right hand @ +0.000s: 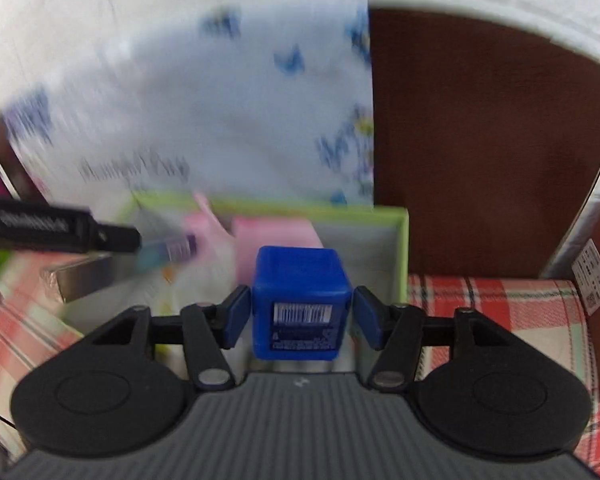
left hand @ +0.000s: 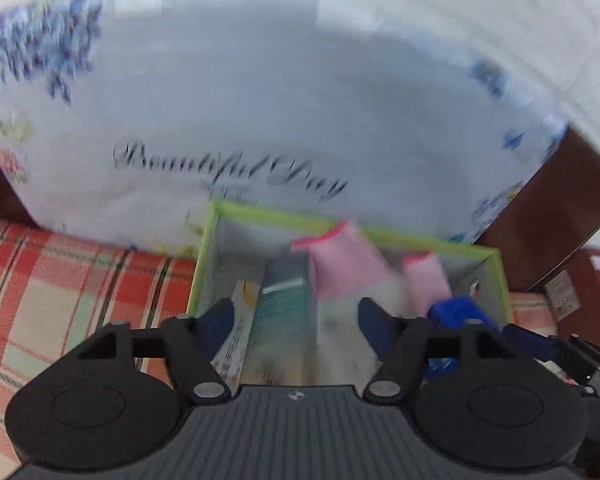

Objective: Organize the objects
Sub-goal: 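Place the VIVX box and blue container into the lime-green box, then grasp the steel wool scrubber with right gripper while left grasps clear toothbrush case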

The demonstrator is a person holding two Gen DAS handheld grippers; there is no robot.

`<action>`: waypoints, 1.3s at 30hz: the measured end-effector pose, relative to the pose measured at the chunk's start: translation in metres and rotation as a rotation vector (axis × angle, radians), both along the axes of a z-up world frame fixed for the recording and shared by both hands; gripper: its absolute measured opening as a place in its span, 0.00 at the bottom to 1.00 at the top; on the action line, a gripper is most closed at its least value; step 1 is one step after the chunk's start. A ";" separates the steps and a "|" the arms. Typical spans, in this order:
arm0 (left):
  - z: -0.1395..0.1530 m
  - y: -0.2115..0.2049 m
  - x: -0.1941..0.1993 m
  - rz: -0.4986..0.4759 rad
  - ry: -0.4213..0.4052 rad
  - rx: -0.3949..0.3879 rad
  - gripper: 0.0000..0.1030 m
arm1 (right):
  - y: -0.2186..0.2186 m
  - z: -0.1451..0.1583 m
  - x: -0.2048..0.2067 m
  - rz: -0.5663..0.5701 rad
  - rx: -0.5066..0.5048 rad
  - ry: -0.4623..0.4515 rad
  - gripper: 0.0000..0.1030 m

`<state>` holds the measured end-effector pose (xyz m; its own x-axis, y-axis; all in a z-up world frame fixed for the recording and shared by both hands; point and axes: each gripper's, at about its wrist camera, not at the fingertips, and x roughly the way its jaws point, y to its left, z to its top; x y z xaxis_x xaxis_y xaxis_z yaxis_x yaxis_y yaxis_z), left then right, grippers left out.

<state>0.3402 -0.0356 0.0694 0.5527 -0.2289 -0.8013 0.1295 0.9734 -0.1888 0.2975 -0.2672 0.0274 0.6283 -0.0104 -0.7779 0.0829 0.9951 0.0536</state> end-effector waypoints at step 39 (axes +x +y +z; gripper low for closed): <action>0.054 0.025 -0.155 0.068 0.002 0.143 0.71 | 0.020 0.051 -0.158 -0.019 0.141 -0.044 1.00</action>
